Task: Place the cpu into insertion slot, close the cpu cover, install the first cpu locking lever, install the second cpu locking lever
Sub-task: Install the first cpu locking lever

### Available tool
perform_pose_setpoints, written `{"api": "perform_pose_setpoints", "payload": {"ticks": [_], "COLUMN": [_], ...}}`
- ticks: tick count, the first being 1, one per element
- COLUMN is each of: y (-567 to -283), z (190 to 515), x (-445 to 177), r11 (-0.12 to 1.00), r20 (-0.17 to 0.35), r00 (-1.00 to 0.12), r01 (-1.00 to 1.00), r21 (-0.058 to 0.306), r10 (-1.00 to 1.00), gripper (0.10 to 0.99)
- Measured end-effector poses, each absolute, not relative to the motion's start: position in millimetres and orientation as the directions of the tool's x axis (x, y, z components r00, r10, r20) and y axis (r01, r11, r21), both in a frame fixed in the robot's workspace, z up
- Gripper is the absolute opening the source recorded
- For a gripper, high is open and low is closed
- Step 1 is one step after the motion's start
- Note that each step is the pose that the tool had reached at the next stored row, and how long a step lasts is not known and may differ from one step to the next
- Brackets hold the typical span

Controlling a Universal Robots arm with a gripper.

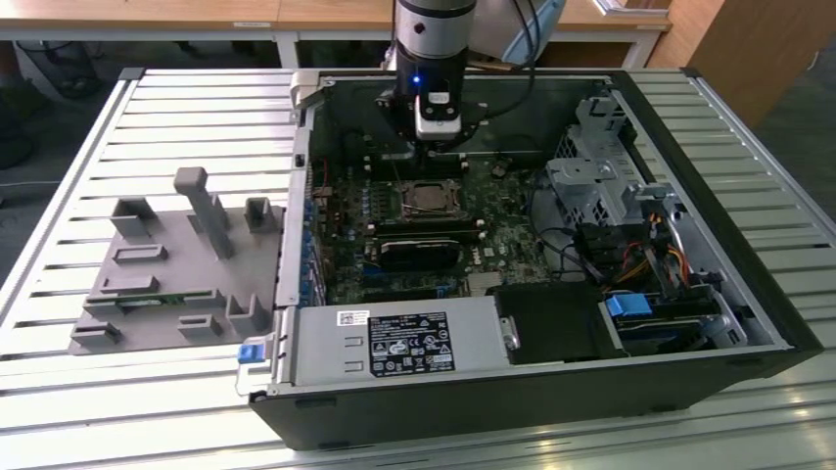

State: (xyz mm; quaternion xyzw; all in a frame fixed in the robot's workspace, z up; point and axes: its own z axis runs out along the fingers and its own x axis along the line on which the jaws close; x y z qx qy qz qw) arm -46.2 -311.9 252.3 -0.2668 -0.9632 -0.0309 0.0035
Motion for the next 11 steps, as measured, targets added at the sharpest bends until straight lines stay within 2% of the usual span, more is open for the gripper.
{"api": "perform_pose_setpoints", "payload": {"ticks": [11], "y": [-311.9], "z": [252.3], "x": [-46.2], "r11": [0.940], "r20": [0.023], "r00": [-0.942], "r01": [0.335], "r21": [0.058], "r10": [0.334], "gripper": [0.169]}}
